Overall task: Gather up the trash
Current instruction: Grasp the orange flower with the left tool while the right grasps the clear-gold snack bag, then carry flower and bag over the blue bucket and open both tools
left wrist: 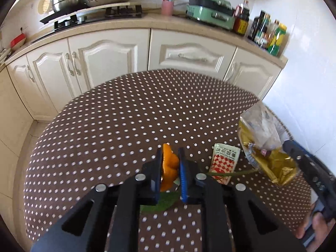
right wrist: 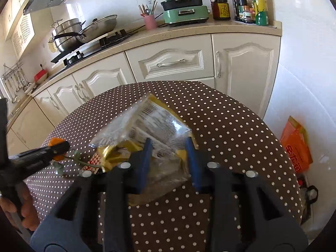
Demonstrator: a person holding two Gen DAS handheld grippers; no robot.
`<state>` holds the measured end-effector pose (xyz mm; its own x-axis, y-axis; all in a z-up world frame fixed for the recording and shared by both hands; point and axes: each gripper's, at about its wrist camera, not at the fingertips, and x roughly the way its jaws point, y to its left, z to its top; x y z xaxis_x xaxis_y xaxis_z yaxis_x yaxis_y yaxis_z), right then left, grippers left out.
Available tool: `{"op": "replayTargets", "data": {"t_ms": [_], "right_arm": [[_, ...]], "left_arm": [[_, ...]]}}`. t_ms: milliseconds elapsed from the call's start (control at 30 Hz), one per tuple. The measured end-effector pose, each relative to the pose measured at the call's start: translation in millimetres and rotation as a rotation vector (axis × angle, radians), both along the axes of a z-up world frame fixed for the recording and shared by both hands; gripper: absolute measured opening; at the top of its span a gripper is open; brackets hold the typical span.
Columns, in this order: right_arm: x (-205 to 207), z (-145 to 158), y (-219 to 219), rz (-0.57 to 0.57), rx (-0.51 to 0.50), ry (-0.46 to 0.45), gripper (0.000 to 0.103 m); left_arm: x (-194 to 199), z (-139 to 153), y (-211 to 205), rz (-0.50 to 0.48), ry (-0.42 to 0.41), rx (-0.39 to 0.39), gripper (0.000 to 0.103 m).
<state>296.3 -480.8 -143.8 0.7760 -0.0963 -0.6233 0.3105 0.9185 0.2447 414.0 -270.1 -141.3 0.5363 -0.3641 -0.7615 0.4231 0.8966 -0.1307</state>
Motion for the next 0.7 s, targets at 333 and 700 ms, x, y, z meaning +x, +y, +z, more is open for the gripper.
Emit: {"op": "replayTargets", "data": {"t_ms": [333, 700], "right_arm": [[-16.0, 39.3, 60.8, 0.042, -0.057, -0.116, 0.027], [3.7, 67.5, 238.6, 0.330, -0.047, -0.177, 0.027]], "left_arm": [[-29.7, 32.2, 101.6, 0.085, -0.037, -0.146, 0.014], [-83.8, 32.8, 289.5, 0.390, -0.129, -0.174, 0.014]]}}
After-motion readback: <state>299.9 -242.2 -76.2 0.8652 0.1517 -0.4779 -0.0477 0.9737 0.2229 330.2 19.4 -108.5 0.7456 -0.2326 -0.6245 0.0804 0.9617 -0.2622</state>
